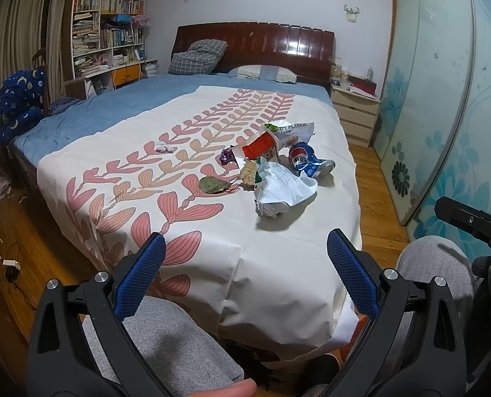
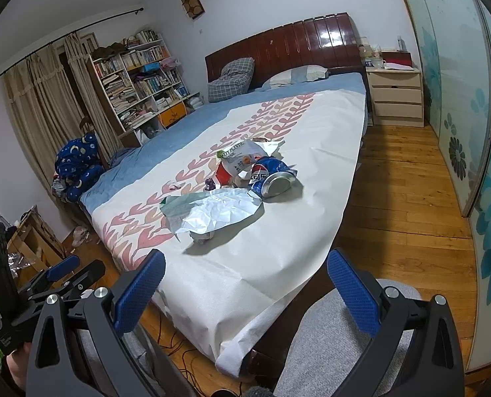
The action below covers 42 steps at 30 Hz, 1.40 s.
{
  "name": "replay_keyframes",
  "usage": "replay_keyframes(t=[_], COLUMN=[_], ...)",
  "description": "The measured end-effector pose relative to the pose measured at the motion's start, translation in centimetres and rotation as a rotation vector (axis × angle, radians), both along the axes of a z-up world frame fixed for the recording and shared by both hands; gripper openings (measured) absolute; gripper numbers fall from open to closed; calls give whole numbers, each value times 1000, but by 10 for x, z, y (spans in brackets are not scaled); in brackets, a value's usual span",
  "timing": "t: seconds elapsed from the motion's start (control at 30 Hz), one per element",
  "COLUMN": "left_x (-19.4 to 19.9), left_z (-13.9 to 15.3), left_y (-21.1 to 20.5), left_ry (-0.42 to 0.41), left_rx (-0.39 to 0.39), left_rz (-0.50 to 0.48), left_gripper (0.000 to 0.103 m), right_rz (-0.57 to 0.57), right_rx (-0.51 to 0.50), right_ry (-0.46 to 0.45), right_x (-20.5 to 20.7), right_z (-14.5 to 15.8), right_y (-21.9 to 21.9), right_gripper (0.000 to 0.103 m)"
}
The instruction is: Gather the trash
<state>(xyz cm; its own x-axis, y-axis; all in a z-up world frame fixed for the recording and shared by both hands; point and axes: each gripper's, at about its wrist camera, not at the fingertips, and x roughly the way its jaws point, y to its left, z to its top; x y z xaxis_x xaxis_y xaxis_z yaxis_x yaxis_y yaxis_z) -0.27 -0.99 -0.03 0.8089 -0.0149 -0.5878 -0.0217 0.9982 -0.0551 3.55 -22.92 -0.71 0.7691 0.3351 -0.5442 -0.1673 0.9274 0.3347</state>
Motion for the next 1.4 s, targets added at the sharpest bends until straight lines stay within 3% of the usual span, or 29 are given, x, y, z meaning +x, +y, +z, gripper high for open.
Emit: replay_keyframes(t=[1.4], left_x=[1], left_z=[2], left_y=[2], left_ry=[6], left_rx=[-20], left_rz=[10], left_gripper=[97], right_rz=[22], right_rx=[-46], right_ry=[-4], right_x=[-4], right_z=[2], right_y=[11], right_gripper=[97])
